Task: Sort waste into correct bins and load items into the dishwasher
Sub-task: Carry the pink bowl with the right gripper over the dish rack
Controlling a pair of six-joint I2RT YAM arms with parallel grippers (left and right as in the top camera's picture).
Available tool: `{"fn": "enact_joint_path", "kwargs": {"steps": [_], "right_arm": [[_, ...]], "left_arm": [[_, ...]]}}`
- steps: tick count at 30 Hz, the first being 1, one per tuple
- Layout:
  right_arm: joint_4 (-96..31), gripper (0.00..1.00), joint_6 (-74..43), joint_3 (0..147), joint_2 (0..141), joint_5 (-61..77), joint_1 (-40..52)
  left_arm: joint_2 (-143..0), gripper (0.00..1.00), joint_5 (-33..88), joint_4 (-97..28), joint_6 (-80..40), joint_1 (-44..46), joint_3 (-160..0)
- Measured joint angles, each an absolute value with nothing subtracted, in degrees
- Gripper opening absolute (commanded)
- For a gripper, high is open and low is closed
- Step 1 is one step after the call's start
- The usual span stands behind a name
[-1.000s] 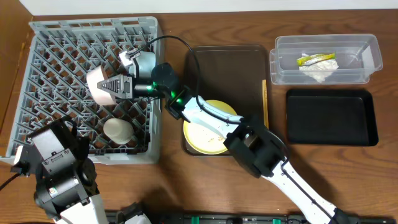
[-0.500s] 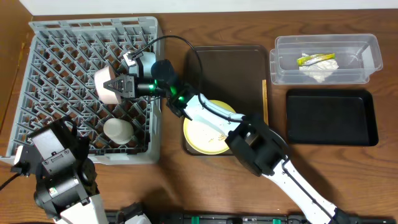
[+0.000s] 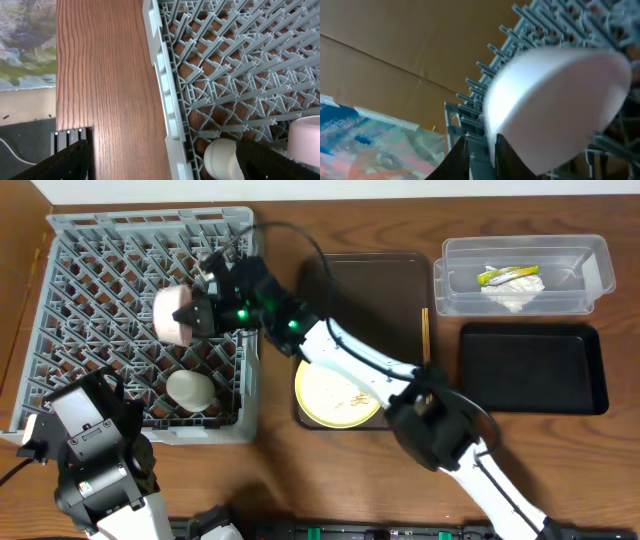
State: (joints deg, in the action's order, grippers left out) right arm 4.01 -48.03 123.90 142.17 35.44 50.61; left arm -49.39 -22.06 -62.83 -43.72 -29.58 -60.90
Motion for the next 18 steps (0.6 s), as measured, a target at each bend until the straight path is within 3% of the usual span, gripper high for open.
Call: {"fn": "enact_joint_path", "kwargs": {"steps": [12,18], "right_arm": [[-2.6,0.22,-42.6,123.9,132.6,33.4,50.5],[-2.9,0.09,-40.4,123.9,132.7,29.8,50.7]], "left_arm": [[-49.4,0.94,-22.3,-62.8,-43.7,-29.6,-60.9],[-49.4,0.94,-22.3,-62.8,-43.7,-29.6,-60.9]]}}
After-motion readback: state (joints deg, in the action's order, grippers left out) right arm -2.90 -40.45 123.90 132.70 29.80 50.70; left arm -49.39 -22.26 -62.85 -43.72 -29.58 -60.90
